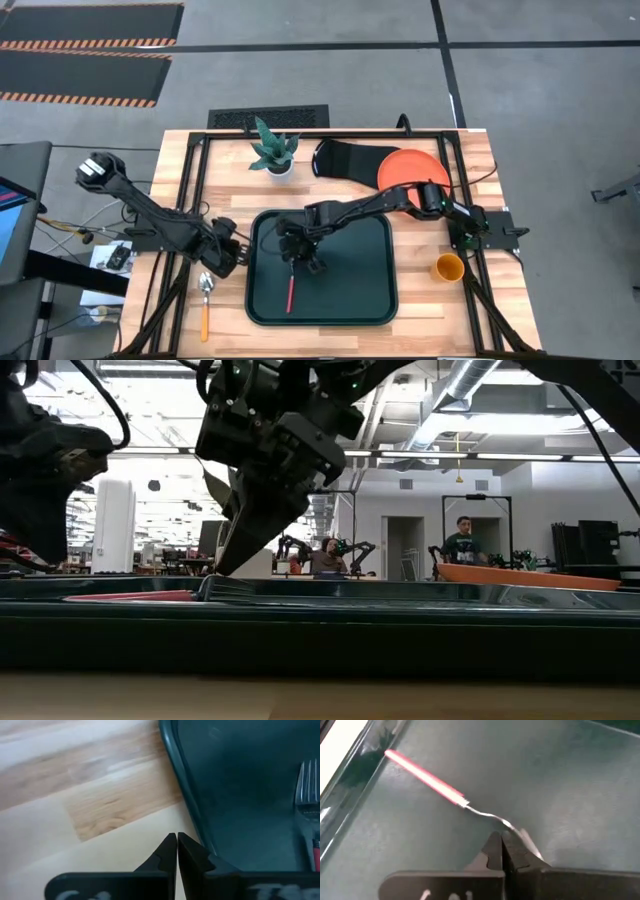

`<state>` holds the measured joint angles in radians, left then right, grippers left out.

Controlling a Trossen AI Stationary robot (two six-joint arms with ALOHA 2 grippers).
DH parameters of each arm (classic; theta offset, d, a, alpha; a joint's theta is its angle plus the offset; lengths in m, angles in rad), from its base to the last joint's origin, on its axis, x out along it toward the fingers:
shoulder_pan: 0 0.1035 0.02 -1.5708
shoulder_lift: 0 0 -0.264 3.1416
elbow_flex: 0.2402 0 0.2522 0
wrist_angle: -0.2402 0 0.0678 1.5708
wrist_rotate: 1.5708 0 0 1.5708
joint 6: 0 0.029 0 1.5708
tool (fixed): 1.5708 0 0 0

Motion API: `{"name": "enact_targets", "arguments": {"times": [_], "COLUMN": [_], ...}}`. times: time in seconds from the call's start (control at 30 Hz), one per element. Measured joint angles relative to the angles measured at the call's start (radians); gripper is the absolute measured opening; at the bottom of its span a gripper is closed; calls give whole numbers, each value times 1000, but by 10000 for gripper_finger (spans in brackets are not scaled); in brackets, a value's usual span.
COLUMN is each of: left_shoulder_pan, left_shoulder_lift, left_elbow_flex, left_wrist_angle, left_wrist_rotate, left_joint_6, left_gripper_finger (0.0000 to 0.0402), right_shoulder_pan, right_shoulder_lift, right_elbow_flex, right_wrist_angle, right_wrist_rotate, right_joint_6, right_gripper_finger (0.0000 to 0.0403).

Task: Pick and place plate/cup/fork/spoon on tray
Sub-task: Put the pink fork on the left side of the black tray

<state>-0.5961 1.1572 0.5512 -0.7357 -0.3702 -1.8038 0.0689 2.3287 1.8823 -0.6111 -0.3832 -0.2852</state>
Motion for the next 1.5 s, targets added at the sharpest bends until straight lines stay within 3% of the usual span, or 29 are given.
{"name": "enact_targets", "arguments": {"times": [0.77,1.13,1.5], "left_shoulder_pan": [0,0,0], "left_shoulder_lift": [50,165,166], "left_elbow_flex": [0,0,0], "left_wrist_angle": [70,172,173], "left_wrist_rotate": [-37,10,14], "left_joint_6": [-6,9,9], "left_gripper_finger": [0,0,0], "right_shoulder_pan": [13,7,7], "right_shoulder_lift": [-15,-16,-16], "right_elbow_flex": [0,1,-17], "right_wrist_angle": [-5,-24,-3], "right_wrist_rotate": [12,19,19], "right_joint_6": [-9,4,8], "right_gripper_finger": [3,3,3]}}
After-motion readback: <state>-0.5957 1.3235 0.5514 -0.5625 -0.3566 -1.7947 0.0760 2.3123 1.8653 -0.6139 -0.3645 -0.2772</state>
